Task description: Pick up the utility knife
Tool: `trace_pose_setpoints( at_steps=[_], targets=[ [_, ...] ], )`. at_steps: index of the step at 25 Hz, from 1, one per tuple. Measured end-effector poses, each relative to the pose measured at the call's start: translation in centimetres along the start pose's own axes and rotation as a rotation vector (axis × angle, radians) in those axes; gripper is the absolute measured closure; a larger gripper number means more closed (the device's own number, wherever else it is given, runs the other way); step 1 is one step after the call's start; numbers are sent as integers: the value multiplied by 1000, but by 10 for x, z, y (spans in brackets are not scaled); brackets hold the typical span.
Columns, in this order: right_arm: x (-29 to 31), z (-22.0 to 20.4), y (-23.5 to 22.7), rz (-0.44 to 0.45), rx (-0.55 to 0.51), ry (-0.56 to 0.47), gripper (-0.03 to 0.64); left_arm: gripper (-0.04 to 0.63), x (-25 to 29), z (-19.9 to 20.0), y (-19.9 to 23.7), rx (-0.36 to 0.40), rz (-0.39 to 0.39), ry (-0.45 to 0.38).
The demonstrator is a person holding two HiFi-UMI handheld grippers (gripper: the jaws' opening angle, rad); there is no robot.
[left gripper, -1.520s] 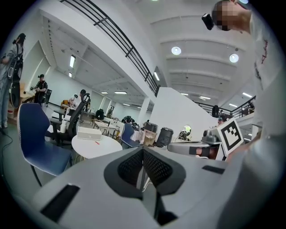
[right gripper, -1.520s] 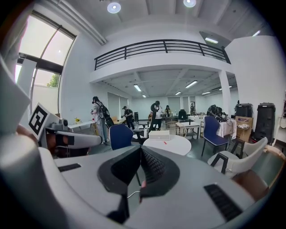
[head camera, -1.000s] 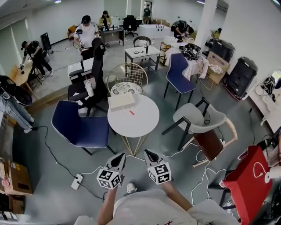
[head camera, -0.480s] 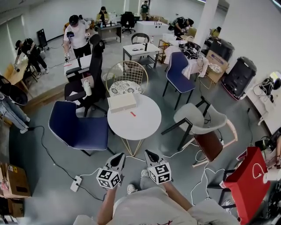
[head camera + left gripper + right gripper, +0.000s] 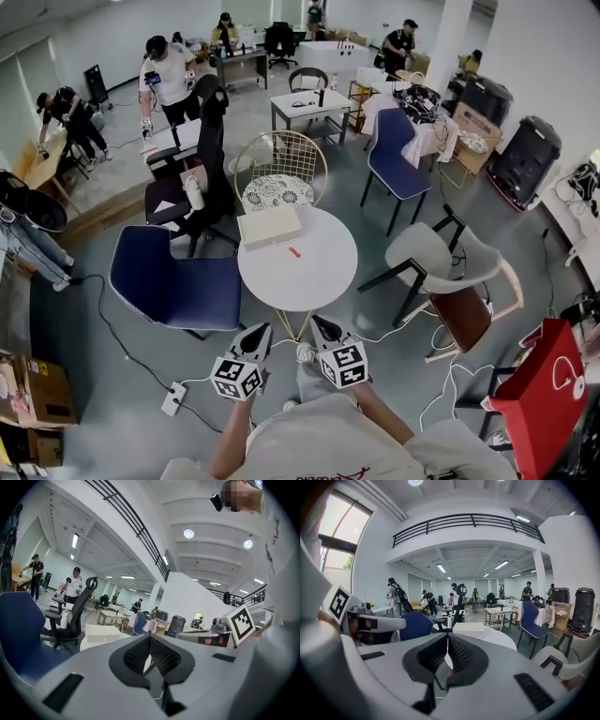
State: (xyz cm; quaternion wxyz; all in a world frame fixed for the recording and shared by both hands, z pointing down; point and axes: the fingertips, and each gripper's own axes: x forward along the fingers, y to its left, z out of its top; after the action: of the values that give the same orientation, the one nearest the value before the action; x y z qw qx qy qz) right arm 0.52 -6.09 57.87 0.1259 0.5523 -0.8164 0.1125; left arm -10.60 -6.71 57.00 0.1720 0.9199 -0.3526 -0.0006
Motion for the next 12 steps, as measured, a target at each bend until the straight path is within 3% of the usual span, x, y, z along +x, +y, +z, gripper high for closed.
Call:
trace_pose_setpoints(
  at_steps=[12],
  targets=[
    [81,24,-53,24,16,19,600,583,75,24,54,-6,24,26]
  ],
)
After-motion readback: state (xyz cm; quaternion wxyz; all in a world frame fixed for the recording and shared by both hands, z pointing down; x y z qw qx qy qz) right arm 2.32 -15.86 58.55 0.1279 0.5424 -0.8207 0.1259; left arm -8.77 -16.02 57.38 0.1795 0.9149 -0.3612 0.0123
